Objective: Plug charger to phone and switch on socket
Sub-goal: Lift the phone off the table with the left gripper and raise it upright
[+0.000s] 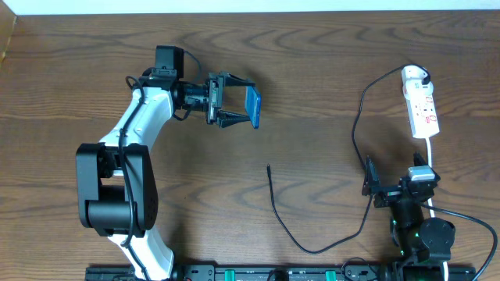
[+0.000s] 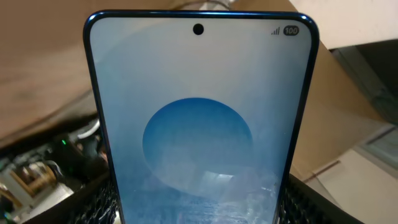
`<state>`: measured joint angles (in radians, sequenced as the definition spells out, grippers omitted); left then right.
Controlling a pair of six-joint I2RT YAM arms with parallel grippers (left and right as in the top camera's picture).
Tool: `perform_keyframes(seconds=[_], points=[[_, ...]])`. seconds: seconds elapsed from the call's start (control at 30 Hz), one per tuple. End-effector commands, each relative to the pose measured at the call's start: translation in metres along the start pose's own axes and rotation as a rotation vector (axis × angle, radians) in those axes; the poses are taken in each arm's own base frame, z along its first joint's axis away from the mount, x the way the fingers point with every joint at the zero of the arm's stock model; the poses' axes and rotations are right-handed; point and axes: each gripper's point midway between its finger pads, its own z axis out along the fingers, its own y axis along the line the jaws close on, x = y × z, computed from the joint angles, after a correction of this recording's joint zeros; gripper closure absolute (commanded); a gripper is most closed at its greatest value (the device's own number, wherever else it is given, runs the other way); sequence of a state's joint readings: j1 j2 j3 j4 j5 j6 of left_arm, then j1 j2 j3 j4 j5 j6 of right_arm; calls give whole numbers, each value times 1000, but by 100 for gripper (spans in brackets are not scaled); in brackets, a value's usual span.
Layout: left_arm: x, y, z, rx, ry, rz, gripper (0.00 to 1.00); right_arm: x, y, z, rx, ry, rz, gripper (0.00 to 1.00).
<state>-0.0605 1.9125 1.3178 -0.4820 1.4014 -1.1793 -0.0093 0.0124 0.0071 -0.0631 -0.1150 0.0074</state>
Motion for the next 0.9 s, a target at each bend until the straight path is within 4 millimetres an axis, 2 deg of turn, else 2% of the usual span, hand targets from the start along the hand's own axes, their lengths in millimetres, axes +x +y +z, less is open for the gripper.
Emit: perform_keyframes(seconds=[0.0,0.37,0.87], points=[[27,-13,-5,38,92,-18,93,1,2,0,-5,0,2,1],[27,-13,-5,36,96,-82,93,1,2,0,-5,0,2,1],[27,-13,-5,36,96,-81,93,1,2,0,-5,0,2,1]])
